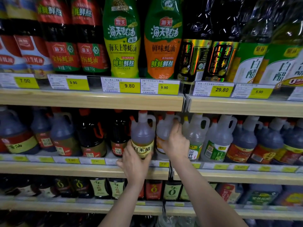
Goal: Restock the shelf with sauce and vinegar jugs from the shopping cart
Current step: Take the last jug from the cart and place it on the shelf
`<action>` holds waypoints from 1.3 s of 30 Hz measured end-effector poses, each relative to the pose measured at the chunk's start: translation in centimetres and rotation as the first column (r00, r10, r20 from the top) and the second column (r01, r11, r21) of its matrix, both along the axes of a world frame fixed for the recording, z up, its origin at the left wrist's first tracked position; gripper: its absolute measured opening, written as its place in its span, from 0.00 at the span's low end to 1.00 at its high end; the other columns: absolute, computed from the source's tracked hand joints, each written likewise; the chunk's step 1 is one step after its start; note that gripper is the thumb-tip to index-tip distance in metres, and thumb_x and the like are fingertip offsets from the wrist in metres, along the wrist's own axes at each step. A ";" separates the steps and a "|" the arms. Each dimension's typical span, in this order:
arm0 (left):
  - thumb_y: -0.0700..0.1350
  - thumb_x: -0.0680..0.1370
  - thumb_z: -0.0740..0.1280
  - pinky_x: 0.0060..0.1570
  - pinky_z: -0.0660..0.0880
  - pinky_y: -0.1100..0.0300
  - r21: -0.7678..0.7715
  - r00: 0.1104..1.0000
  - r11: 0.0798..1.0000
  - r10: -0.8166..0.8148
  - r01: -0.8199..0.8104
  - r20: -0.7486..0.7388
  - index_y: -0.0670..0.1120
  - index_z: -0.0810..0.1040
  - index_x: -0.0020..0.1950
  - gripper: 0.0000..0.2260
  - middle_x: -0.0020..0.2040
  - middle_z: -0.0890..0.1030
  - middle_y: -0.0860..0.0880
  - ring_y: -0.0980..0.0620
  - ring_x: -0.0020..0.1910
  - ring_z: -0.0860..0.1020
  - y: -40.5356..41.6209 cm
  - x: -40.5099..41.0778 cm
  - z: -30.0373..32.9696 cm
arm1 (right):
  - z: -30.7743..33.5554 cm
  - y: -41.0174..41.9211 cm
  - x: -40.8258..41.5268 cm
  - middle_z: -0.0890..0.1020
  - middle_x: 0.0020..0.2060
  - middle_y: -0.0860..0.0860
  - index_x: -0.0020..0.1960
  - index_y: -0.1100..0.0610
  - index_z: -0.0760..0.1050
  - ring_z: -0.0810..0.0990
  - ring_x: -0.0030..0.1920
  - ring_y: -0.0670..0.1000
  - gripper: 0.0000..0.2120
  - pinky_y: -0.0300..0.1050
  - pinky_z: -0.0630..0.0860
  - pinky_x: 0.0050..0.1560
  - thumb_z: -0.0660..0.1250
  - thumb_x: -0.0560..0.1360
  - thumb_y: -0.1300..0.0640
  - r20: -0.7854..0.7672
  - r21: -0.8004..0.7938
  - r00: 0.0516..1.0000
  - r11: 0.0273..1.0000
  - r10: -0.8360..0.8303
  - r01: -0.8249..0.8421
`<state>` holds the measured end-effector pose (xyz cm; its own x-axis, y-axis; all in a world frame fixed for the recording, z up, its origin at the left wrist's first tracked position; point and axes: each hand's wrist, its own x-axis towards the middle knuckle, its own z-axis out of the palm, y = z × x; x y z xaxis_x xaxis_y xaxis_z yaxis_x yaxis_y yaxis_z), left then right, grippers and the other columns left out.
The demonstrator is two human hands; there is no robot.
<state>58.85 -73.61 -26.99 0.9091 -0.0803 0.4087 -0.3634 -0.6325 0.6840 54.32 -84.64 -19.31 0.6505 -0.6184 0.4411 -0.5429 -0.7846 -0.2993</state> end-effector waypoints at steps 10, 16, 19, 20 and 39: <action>0.56 0.66 0.74 0.52 0.61 0.49 -0.048 0.997 0.998 -0.034 0.031 -0.064 0.44 0.63 0.71 0.39 0.62 0.75 0.43 0.43 0.61 0.73 0.2 -0.2 0.4 | 0.4 1.2 -0.7 0.79 0.40 0.56 0.53 0.65 0.74 0.76 0.21 0.52 0.46 0.38 0.66 0.15 0.80 0.44 0.38 0.084 -0.076 0.996 0.996 -0.035 0.042; 0.56 0.65 0.75 0.56 0.67 0.45 -0.044 0.985 0.998 -0.037 0.045 0.167 0.44 0.65 0.66 0.36 0.64 0.71 0.43 0.46 0.63 0.66 0.2 -3.2 1.3 | -0.1 0.1 -4.3 0.73 0.65 0.55 0.68 0.59 0.67 0.82 0.50 0.57 0.34 0.48 0.79 0.36 0.73 0.68 0.47 0.238 0.072 0.950 0.972 0.200 -0.222; 0.55 0.66 0.75 0.56 0.71 0.46 0.070 0.933 0.974 -0.227 0.216 0.279 0.46 0.65 0.65 0.33 0.62 0.72 0.44 0.47 0.61 0.66 -1.8 -4.2 2.8 | -0.5 -2.1 -7.7 0.71 0.62 0.52 0.65 0.57 0.67 0.79 0.51 0.54 0.29 0.42 0.74 0.39 0.72 0.70 0.48 0.406 0.157 0.907 0.970 0.109 -0.187; 0.55 0.67 0.74 0.57 0.72 0.46 0.098 0.920 0.962 -0.272 0.255 0.282 0.47 0.64 0.67 0.34 0.62 0.72 0.44 0.46 0.62 0.67 -2.7 -4.2 3.3 | -0.8 -2.9 -8.5 0.70 0.61 0.52 0.66 0.57 0.66 0.79 0.52 0.55 0.30 0.41 0.73 0.40 0.73 0.69 0.47 0.433 0.194 0.900 0.970 0.050 -0.147; 0.56 0.65 0.74 0.48 0.72 0.47 0.334 0.924 0.929 -0.259 0.159 0.281 0.56 0.60 0.74 0.40 0.74 0.65 0.46 0.45 0.64 0.66 -6.7 -3.3 2.4 | -3.2 -5.0 -7.0 0.69 0.62 0.56 0.70 0.60 0.61 0.76 0.58 0.59 0.41 0.50 0.77 0.43 0.74 0.66 0.43 0.273 0.257 0.954 0.965 -0.126 0.054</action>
<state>55.56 -80.30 -24.58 0.6853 -0.4183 0.5961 -0.6741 -0.6742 0.3017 47.37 -89.62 -22.50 0.4561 -0.7805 0.4276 -0.4715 -0.6194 -0.6277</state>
